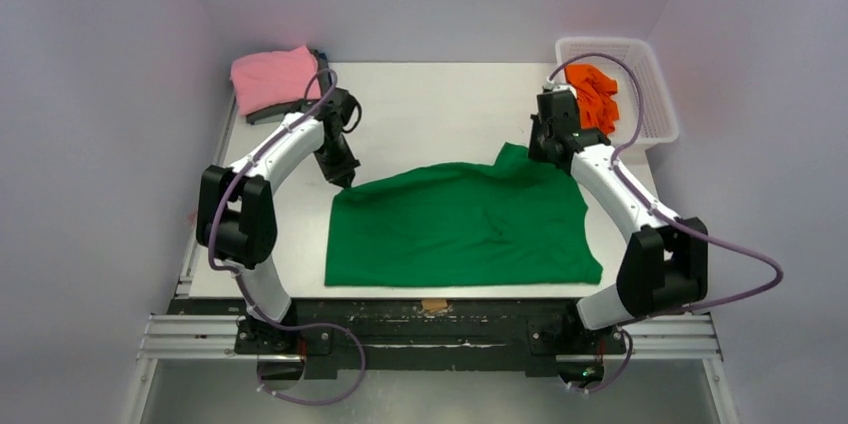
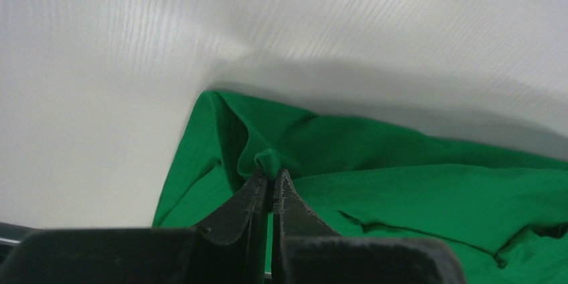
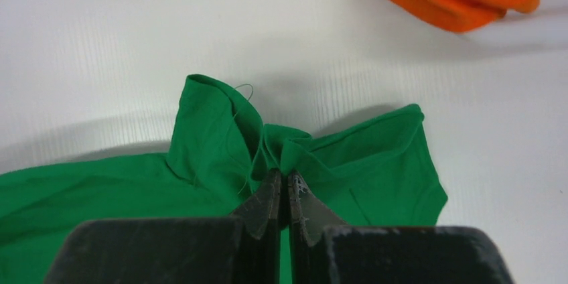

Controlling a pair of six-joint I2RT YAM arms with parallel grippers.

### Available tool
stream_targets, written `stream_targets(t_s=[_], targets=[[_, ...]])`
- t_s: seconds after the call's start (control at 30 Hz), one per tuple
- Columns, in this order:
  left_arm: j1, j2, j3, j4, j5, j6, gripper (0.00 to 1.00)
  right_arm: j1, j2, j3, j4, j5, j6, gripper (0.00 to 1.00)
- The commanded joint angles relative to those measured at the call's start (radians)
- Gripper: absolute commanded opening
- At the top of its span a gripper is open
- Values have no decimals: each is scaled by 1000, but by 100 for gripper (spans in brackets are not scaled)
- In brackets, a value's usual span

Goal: Fold and stack the t-shirts
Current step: Fold the other side of the tshirt into a rectangle

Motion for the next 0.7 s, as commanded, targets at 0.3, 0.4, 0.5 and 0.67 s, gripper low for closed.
stream_targets(t_s=[0.3, 0.4, 0.5, 0.67], targets=[[-26, -210, -210, 65, -6, 14, 0, 37, -276, -150, -306, 84, 74, 0], [-32, -247, -257, 74, -9, 14, 0, 37, -310, -162, -357, 114, 87, 0], [-36, -270, -293, 86, -6, 14, 0, 38, -325, -179, -378, 91, 112, 0], [-36, -259, -310, 98, 0, 21, 0, 38, -334, -216, -364, 38, 141, 0]])
